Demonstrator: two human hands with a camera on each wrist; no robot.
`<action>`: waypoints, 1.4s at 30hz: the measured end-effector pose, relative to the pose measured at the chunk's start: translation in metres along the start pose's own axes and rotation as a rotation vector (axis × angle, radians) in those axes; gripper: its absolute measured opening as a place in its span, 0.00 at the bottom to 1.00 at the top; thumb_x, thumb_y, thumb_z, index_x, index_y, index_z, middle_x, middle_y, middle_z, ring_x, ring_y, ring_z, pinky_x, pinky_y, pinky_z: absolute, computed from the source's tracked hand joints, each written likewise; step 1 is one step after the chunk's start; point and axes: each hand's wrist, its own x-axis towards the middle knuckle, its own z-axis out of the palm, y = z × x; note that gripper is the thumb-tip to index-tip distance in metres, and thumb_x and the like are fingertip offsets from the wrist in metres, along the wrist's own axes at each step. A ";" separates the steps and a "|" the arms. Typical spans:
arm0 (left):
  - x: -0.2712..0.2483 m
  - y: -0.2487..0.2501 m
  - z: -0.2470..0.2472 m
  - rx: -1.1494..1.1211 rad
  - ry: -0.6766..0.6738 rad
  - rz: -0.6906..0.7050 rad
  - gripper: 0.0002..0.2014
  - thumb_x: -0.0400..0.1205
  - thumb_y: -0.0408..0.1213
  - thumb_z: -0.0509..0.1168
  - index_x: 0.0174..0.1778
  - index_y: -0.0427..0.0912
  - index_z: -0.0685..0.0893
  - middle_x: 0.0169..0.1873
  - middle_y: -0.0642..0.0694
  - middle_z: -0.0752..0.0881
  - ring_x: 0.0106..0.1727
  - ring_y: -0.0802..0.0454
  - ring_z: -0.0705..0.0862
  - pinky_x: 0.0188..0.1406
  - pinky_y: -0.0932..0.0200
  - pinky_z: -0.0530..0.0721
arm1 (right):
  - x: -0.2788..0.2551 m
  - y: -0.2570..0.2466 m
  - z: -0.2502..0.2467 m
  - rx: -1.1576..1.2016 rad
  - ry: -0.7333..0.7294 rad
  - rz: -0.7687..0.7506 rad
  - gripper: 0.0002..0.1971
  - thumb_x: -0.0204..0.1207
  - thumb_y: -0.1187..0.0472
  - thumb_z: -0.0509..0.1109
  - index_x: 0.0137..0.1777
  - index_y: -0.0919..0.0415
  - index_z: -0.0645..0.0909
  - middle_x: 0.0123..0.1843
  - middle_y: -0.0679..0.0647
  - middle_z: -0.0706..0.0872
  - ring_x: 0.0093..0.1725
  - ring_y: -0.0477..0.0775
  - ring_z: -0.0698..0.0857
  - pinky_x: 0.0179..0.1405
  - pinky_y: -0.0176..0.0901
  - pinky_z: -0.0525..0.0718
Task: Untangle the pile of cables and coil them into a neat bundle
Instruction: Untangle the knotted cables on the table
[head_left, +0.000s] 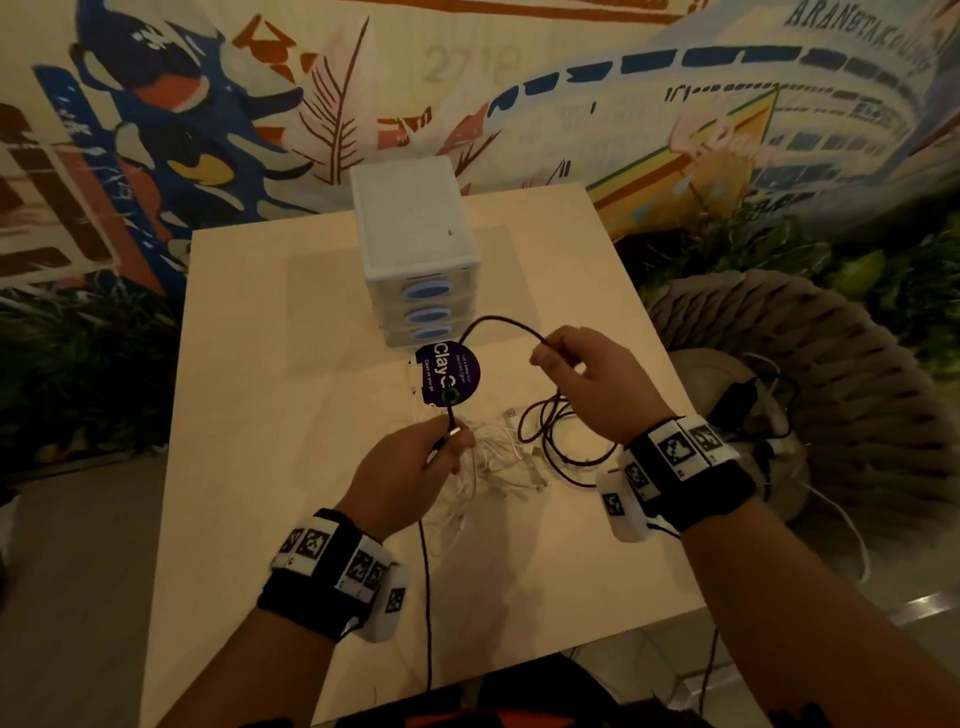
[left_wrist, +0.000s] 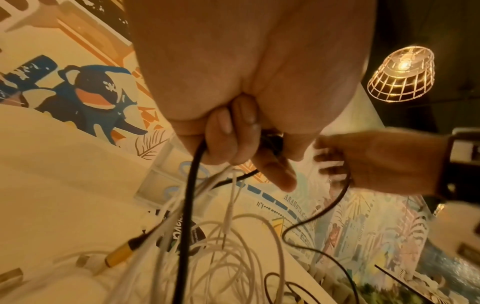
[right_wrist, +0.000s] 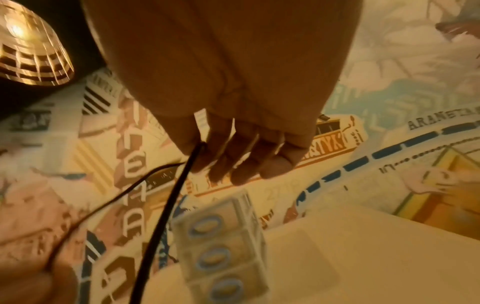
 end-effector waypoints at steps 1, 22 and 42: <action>-0.001 0.001 -0.004 -0.027 0.005 0.001 0.11 0.91 0.53 0.56 0.46 0.64 0.81 0.37 0.58 0.88 0.40 0.62 0.85 0.42 0.53 0.83 | 0.000 0.010 0.005 -0.067 -0.050 0.058 0.13 0.87 0.47 0.64 0.62 0.50 0.85 0.55 0.50 0.86 0.52 0.49 0.85 0.54 0.47 0.81; -0.010 0.000 0.003 0.115 -0.064 0.010 0.18 0.89 0.54 0.60 0.76 0.68 0.73 0.37 0.56 0.88 0.38 0.60 0.86 0.40 0.56 0.85 | -0.026 -0.027 0.041 0.147 -0.108 -0.090 0.18 0.88 0.47 0.63 0.44 0.54 0.88 0.32 0.50 0.89 0.33 0.45 0.87 0.38 0.44 0.83; -0.013 -0.001 0.007 -0.018 0.027 -0.053 0.24 0.79 0.62 0.71 0.71 0.70 0.76 0.37 0.56 0.85 0.41 0.64 0.83 0.41 0.68 0.79 | -0.029 -0.022 0.025 0.766 -0.005 0.129 0.22 0.92 0.50 0.53 0.43 0.63 0.79 0.28 0.57 0.86 0.36 0.67 0.92 0.42 0.52 0.85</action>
